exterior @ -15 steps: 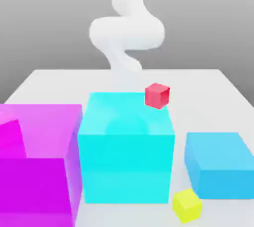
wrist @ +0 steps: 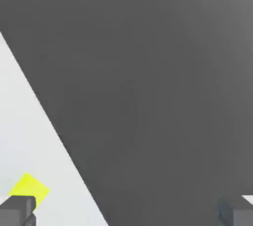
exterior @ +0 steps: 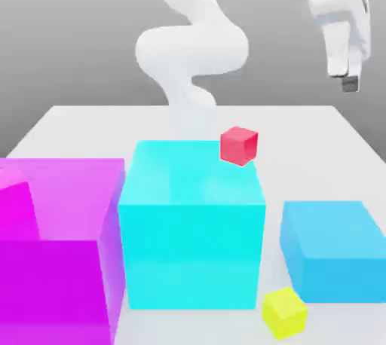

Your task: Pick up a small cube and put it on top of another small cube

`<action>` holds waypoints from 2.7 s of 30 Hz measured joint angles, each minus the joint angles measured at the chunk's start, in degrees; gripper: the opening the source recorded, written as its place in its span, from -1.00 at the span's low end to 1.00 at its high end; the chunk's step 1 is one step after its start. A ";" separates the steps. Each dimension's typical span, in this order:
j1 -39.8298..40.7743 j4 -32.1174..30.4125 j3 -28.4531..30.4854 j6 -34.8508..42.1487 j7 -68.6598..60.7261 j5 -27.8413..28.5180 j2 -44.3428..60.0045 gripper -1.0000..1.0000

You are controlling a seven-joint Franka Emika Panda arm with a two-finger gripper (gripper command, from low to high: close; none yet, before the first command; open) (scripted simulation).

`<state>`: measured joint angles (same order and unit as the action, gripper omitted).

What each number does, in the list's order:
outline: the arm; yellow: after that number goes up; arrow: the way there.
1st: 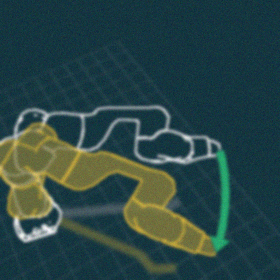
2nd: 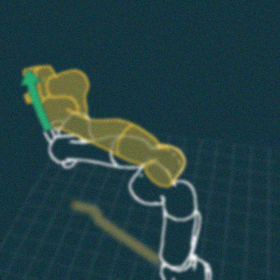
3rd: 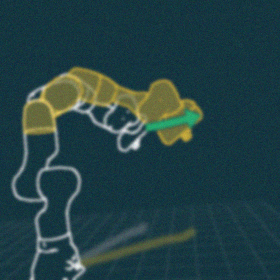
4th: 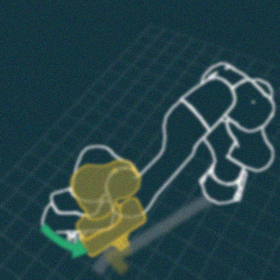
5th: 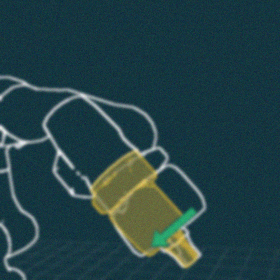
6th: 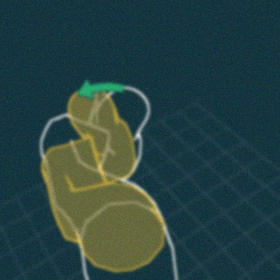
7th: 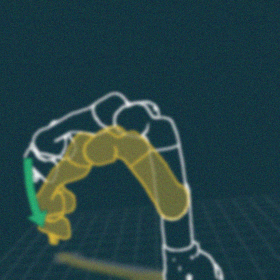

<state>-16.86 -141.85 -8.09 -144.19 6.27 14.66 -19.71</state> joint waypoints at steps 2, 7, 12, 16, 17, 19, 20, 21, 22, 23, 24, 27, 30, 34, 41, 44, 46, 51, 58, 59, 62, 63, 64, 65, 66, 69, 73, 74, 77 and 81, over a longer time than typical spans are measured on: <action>-1.74 -1.16 -0.86 -1.48 -5.03 0.88 2.90 0.00; -6.66 -4.08 -2.54 -5.26 -18.26 2.18 9.97 0.00; -11.64 -7.11 -5.47 -9.34 -32.84 1.56 16.60 0.00; -15.55 -9.64 -7.92 -12.79 -45.77 -0.68 21.49 0.00; -16.50 -10.28 -8.59 -13.68 -49.19 -1.52 22.64 0.00; -17.24 -11.57 -10.93 -15.42 -56.40 -3.66 24.87 0.00; -17.16 -12.22 -12.48 -16.28 -60.07 -4.83 25.97 0.00; -17.19 -12.36 -12.99 -17.19 -61.38 -4.76 27.14 0.00; -17.41 -12.25 -12.89 -18.12 -61.50 -4.03 28.36 0.00; -17.88 -12.02 -12.33 -19.07 -61.03 -2.99 29.61 0.00; -18.56 -11.74 -11.46 -20.04 -60.28 -1.78 30.89 0.00; -21.38 -10.80 -7.83 -22.97 -57.46 2.14 34.83 0.00; -25.34 -9.91 -3.05 -26.00 -54.70 5.78 38.87 0.00; -26.33 -9.69 -1.86 -26.68 -54.05 6.66 39.90 -1.00; -23.47 -10.38 -5.40 -24.32 -56.30 3.65 36.72 -1.00; -20.72 -11.32 -9.07 -21.44 -59.39 -0.45 32.78 -1.00; -19.62 -12.00 -10.82 -19.52 -61.66 -3.40 30.16 -1.00; -20.13 -12.65 -12.54 -17.88 -58.68 -8.19 23.80 -1.00; -12.68 -8.98 -8.89 -15.24 -43.18 -15.68 19.63 -1.00; -11.47 -8.39 -8.44 -14.80 -41.11 -17.18 19.06 -1.00; -8.71 -6.61 -7.21 -13.51 -35.30 -22.34 17.20 -1.00; -7.57 -6.01 -6.61 -12.95 -33.61 -23.56 16.97 -1.00; -5.98 -5.41 -5.87 -12.20 -32.15 -23.58 17.48 -1.00; -4.31 -4.81 -5.08 -11.36 -30.75 -22.98 18.33 -1.00; -2.81 -4.21 -4.12 -10.45 -29.39 -22.05 19.38 -1.00; 1.40 -2.43 -0.83 -7.75 -24.95 -18.02 22.92 -1.00; 4.07 -0.49 2.80 -6.56 -19.76 -13.61 27.91 -1.00; 4.06 -0.28 3.10 -7.97 -19.16 -13.11 29.72 -1.00; 3.61 0.14 3.98 -13.10 -18.03 -11.82 35.43 1.00; 3.61 0.14 3.98 -13.10 -18.03 -11.82 35.43 1.00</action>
<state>-13.25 -141.71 -4.10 -157.29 -11.76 2.83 15.72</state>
